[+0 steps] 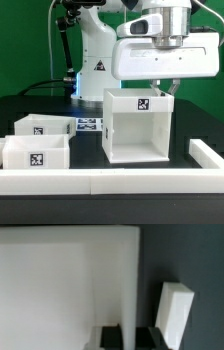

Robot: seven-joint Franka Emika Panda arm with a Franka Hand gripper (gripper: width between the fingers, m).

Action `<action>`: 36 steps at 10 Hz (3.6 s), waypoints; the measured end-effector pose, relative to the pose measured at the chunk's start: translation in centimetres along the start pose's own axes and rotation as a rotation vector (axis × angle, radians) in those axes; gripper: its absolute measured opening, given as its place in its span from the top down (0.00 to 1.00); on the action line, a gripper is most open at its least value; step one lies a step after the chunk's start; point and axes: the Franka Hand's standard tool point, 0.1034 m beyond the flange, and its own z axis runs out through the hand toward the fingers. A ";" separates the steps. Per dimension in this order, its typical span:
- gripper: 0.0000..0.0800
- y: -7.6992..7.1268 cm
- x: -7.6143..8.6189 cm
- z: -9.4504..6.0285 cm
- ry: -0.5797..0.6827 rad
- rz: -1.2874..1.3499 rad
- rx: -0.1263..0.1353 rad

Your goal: Assemble drawer

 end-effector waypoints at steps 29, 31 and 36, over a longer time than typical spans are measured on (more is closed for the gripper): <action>0.94 0.4 9.3 -0.8 0.174 0.965 0.174; 0.94 0.6 9.4 -0.8 0.169 1.041 0.188; 0.94 1.2 11.1 -0.7 0.098 1.416 0.271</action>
Offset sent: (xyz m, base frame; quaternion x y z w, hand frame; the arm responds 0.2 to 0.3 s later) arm 0.0000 0.0000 0.0000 0.0000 0.0000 0.0000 1.0000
